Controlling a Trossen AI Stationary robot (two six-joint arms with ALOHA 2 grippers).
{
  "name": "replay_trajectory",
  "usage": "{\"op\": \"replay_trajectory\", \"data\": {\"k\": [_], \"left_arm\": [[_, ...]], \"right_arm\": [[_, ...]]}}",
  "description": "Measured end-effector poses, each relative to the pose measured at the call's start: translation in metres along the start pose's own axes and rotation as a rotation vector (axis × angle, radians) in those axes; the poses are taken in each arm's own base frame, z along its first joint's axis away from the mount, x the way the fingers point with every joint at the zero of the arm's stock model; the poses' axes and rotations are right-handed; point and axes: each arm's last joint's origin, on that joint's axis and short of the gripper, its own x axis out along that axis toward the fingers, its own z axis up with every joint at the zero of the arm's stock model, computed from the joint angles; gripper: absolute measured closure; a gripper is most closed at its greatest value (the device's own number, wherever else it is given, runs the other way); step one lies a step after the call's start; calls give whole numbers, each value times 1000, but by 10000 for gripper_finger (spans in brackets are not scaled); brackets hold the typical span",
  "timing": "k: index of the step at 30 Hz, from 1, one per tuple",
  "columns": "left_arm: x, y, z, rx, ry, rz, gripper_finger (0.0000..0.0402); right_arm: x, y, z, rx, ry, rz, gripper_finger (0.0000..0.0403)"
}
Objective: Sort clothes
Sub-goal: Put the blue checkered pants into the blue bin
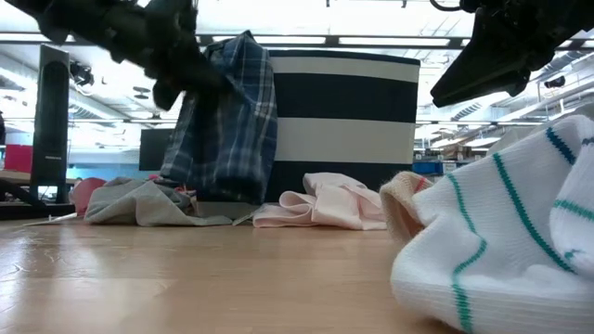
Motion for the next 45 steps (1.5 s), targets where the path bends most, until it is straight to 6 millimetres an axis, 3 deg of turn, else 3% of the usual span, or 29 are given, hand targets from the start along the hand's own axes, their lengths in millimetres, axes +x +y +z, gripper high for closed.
{"op": "replay_trajectory", "data": {"k": [6,11,19,24,28,34,40,45], "left_arm": [[-2,-9,28,69,-65,-17,400],[-6,-13,67,149,-134,-3,401],[-21,-5,138,251,-226,91,401],[-30,1,162,252,-189,105,401],[-38,-2,159,255,-106,98,401],[-52,-17,138,251,-32,170,401],[-69,-38,105,243,-45,203,401],[-71,-48,64,171,-39,230,401]], "right_arm": [[0,0,0,0,0,0,277],[0,0,0,0,0,0,277],[0,0,0,-2,0,0,277],[0,0,0,-2,0,0,277],[0,0,0,-9,1,-1,277],[0,0,0,-10,1,-1,277],[0,0,0,-11,1,-2,277],[0,0,0,-10,1,-1,277]]}}
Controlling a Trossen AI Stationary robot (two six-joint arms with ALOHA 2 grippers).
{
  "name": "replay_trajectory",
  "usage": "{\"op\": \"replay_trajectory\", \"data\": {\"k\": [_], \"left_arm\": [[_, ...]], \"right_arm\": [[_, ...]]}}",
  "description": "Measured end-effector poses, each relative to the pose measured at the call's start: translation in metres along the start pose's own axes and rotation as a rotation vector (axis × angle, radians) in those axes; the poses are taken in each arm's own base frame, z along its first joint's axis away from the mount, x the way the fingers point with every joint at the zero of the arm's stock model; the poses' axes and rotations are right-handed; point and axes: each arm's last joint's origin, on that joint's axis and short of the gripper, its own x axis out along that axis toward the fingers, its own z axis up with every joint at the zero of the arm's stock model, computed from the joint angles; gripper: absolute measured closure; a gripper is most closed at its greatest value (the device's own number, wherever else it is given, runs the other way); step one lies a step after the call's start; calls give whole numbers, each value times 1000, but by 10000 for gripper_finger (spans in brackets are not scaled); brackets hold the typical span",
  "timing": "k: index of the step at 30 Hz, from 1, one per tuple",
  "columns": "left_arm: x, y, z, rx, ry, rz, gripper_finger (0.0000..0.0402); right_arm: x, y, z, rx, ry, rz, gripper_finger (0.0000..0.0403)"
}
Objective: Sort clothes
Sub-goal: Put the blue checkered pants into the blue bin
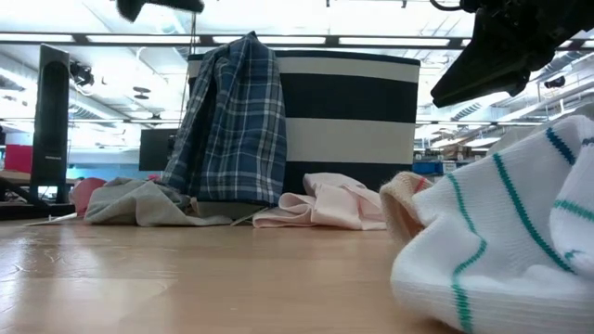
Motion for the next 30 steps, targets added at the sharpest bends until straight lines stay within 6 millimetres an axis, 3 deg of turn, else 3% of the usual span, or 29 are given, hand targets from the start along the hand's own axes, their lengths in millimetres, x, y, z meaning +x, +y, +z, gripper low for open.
{"op": "replay_trajectory", "data": {"k": [8,14,21,30], "left_arm": [[12,-11,-67,-139,-1,-37,395],[20,-9,-92,-255,-7,-78,353],[21,-7,-99,-244,5,-73,289],[29,-13,-109,-70,12,-5,282]], "right_arm": [[0,0,0,-1,0,0,277],[0,0,0,6,0,0,277],[0,0,0,6,0,0,277],[0,0,0,5,0,0,277]]}}
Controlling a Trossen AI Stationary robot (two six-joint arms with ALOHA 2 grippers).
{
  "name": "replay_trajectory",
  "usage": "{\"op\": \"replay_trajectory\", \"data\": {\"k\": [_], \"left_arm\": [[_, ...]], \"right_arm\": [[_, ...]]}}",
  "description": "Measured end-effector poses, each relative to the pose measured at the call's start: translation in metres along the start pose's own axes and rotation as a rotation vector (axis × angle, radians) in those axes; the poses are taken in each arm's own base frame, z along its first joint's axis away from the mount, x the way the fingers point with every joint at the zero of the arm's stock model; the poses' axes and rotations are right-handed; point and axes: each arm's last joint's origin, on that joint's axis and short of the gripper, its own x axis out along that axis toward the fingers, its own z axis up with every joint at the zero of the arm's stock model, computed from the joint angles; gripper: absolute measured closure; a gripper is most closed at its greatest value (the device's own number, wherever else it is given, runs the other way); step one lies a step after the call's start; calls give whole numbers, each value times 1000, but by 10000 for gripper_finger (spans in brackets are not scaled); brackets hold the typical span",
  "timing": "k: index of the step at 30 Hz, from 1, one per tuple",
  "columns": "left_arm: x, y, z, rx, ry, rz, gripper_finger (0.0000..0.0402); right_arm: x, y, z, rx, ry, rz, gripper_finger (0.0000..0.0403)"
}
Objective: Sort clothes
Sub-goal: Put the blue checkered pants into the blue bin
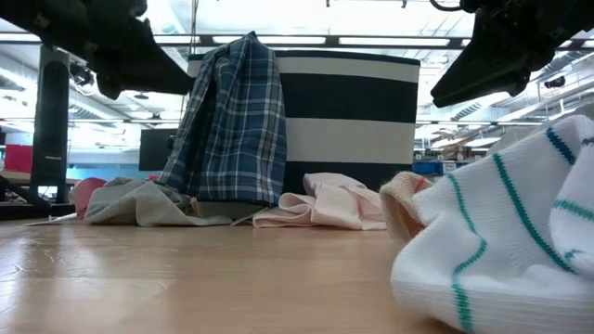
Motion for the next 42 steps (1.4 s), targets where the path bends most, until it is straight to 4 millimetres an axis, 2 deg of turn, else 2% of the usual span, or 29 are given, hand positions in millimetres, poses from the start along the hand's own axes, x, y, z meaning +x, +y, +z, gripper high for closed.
{"op": "replay_trajectory", "data": {"k": [9,18,23,29,35,39,42], "left_arm": [[26,-6,-26,114,10,176,282],[50,0,-44,143,16,344,282],[59,9,-42,132,25,394,291],[63,11,-42,110,77,357,389],[62,5,-39,86,68,294,399],[62,-6,-29,91,24,189,400],[62,-15,-15,105,-39,149,400]], "right_arm": [[0,0,0,0,0,0,277],[0,0,0,-4,0,0,277],[0,0,0,-7,1,-1,277],[0,0,0,-7,1,-1,277],[0,0,0,-6,0,-1,277],[0,0,0,-6,0,-1,277],[0,0,0,-6,0,0,277]]}}
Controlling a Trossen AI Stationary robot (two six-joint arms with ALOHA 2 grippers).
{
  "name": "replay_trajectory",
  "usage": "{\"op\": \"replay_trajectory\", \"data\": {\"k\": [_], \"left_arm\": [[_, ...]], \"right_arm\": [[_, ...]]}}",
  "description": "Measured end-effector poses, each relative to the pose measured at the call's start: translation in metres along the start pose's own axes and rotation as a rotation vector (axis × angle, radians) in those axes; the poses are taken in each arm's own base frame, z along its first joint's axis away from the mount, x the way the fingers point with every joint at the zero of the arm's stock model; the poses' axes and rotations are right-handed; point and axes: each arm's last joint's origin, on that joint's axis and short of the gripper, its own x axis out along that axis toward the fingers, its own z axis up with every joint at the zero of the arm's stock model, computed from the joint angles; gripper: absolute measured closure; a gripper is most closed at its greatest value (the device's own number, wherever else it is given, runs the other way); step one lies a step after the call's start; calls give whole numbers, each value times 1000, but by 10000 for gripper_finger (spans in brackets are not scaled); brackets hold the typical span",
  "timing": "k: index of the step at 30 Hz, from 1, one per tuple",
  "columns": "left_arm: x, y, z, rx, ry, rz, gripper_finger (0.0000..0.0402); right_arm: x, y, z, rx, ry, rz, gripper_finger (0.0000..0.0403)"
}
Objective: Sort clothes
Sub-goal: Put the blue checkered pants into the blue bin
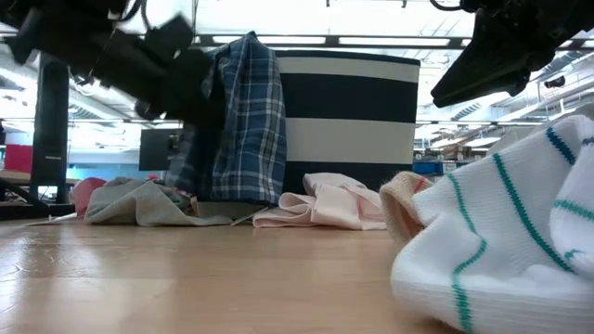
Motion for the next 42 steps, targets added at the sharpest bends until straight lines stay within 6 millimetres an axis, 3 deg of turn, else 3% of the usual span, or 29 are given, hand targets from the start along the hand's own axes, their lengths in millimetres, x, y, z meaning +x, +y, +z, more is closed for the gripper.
{"op": "replay_trajectory", "data": {"k": [6,12,21,28,34,38,42], "left_arm": [[0,-15,39,121,-65,-28,401],[-2,-23,63,200,-75,-27,401],[13,-15,113,317,-133,78,401],[34,10,161,364,-161,184,401],[56,47,191,366,-156,306,401],[72,77,202,337,-155,356,401],[76,89,207,366,-81,318,401]], "right_arm": [[0,0,0,0,0,0,277],[0,0,0,0,0,0,277],[0,0,0,3,-2,2,277],[0,0,0,4,-2,2,277],[0,0,0,4,-2,2,277],[0,0,0,4,-2,3,277],[0,0,0,3,-2,2,277]]}}
